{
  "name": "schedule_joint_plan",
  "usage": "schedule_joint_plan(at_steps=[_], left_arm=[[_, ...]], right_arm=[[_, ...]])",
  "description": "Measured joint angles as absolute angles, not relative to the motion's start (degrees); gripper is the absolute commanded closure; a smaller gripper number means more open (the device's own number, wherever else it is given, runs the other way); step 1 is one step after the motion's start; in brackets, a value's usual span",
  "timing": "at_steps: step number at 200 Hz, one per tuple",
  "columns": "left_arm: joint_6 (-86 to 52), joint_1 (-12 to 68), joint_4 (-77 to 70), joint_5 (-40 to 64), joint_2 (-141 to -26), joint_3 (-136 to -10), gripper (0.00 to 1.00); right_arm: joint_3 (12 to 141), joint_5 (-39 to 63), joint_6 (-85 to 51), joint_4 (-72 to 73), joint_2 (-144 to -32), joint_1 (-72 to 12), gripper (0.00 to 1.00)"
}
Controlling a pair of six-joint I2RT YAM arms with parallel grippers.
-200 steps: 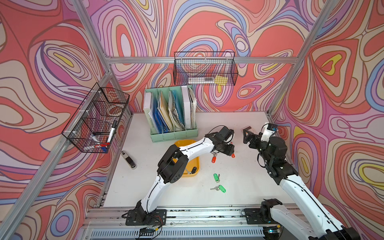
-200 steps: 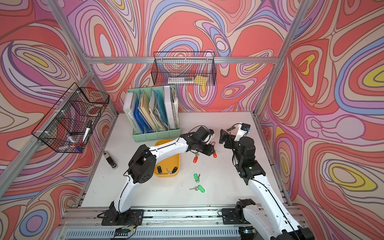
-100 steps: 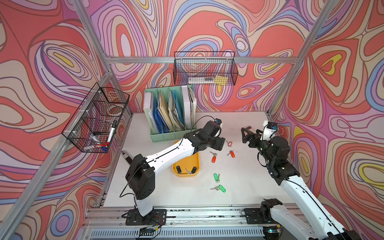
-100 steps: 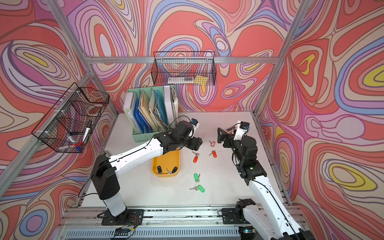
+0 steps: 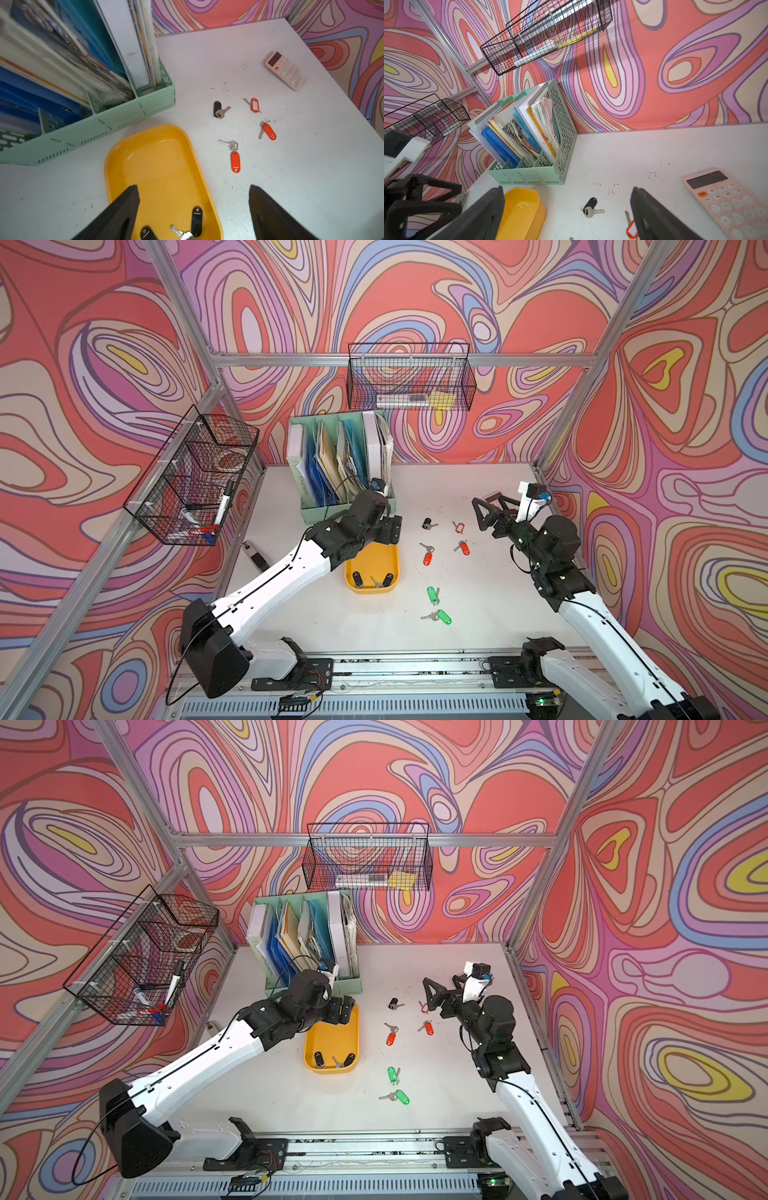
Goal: Take the keys out of the storage box
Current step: Adjust the storage box at the center of the board.
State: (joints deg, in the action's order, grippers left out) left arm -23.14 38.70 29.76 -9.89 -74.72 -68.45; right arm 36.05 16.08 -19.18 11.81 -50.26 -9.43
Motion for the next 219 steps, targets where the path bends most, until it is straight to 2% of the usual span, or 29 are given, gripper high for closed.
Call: schedule_joint_plan(at_steps=[43,97,192,219], left_arm=[[-26.5,30.4,33.4,-5.1,-70.4,-62.1,0.17],[-30.6,24.2,34.5,0.3,-72.1,-55.6,0.22],[-31.9,21.4,31.2,4.7,-85.2,-52.4,0.64],[-31.8,21.4,30.3,4.5,-88.5,-52.4,0.81]], right_arm=[[32.0,19.4,-19.2,16.0,-50.6,-9.4,0.02],[30.9,21.2,-19.1,17.7,-51.8,-9.4,0.02],[30.8,21.4,-18.2,17.3,-52.0,-9.4,0.02],[30.8,21.3,-17.4,16.6,-52.4,-9.4,0.02]])
